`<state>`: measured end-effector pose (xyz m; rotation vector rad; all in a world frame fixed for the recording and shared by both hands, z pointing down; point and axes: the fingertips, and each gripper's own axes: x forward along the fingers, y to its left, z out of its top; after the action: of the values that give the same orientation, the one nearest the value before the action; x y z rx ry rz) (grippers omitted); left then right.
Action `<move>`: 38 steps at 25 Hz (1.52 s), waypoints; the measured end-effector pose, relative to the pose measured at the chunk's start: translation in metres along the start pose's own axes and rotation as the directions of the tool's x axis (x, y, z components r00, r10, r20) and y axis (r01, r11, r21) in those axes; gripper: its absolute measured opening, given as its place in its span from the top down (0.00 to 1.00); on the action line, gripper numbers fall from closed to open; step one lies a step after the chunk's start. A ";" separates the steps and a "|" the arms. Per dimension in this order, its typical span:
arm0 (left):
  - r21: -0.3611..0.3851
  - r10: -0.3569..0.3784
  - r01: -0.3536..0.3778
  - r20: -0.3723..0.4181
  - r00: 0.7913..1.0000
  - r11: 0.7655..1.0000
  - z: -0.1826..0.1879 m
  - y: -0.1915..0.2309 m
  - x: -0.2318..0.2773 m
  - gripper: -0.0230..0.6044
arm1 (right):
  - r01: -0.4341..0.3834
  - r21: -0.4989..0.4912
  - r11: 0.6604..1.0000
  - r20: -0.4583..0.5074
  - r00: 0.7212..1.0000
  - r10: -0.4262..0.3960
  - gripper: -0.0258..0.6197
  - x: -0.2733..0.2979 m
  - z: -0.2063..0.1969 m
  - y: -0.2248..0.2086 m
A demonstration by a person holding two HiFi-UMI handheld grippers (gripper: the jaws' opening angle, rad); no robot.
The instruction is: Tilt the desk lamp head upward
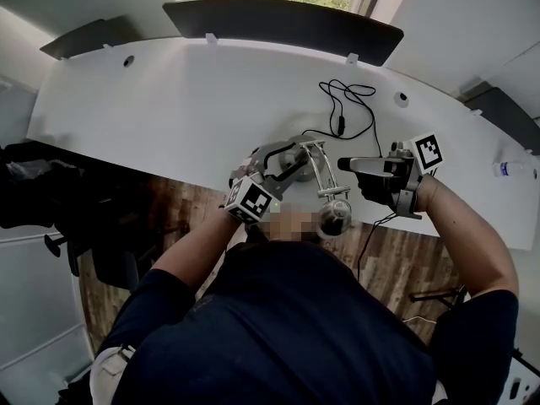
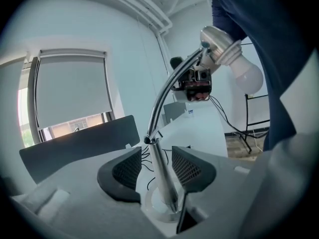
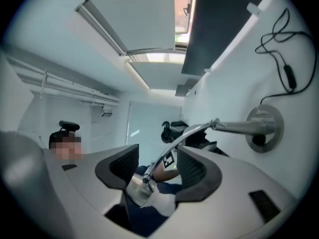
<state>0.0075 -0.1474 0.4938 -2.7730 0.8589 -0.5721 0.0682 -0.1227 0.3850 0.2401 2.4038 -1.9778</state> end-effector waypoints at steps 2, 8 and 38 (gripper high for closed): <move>-0.037 0.007 -0.007 0.011 1.000 0.999 0.010 0.001 -0.008 0.69 | 0.009 -0.076 0.997 0.098 0.995 -0.002 0.59 -0.006 0.009 0.003; -0.141 -0.002 0.010 0.058 0.998 0.990 0.053 -0.003 -0.034 0.75 | 0.068 -0.253 0.965 0.310 0.951 0.015 0.60 -0.006 0.006 0.010; -0.349 0.037 0.014 0.139 0.990 0.937 0.111 -0.029 -0.080 0.95 | 0.894 -0.433 0.112 0.845 0.446 -0.294 0.94 -0.035 -0.037 -0.005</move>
<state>0.0068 -0.0714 0.3769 -3.0734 1.0310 -0.2286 0.1049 -0.0915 0.4012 -1.4932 2.7571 -0.2246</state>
